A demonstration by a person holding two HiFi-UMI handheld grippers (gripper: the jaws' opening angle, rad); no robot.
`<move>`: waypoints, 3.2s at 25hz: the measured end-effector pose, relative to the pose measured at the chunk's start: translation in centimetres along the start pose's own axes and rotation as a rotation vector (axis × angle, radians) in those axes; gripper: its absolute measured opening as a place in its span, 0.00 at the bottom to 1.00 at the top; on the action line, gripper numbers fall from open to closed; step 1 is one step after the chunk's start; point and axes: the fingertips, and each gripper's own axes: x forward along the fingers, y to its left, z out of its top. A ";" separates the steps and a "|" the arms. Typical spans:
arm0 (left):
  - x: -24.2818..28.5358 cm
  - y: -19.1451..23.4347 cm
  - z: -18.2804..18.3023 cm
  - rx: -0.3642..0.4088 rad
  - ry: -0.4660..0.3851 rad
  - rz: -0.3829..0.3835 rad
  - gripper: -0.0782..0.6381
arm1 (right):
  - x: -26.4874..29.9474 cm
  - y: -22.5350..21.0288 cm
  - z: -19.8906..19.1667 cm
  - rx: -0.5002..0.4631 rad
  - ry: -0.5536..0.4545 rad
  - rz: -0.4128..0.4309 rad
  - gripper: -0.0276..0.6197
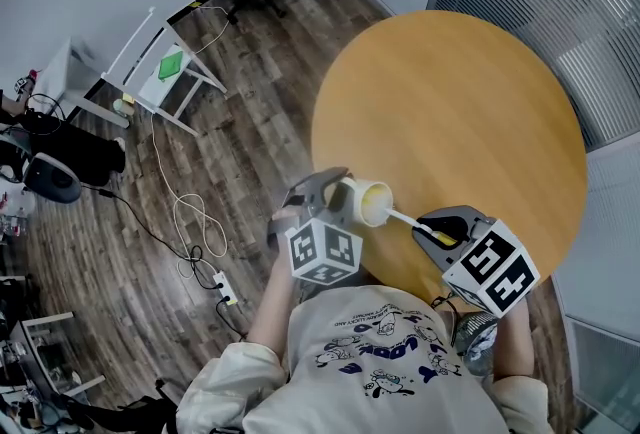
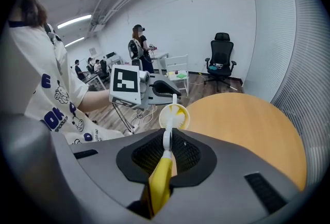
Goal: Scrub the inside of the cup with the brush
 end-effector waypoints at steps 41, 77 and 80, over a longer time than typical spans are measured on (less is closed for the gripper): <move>-1.4 1.3 0.9 -0.058 -0.099 -0.011 0.16 | -0.3 -2.2 -2.1 0.384 -0.178 0.123 0.12; 0.8 1.4 -1.3 -0.087 0.020 0.045 0.16 | -0.5 -0.8 -1.5 0.236 -0.129 0.099 0.12; 0.9 1.5 -1.9 -0.098 0.032 0.049 0.16 | -0.8 -0.7 -1.4 0.224 -0.126 0.097 0.12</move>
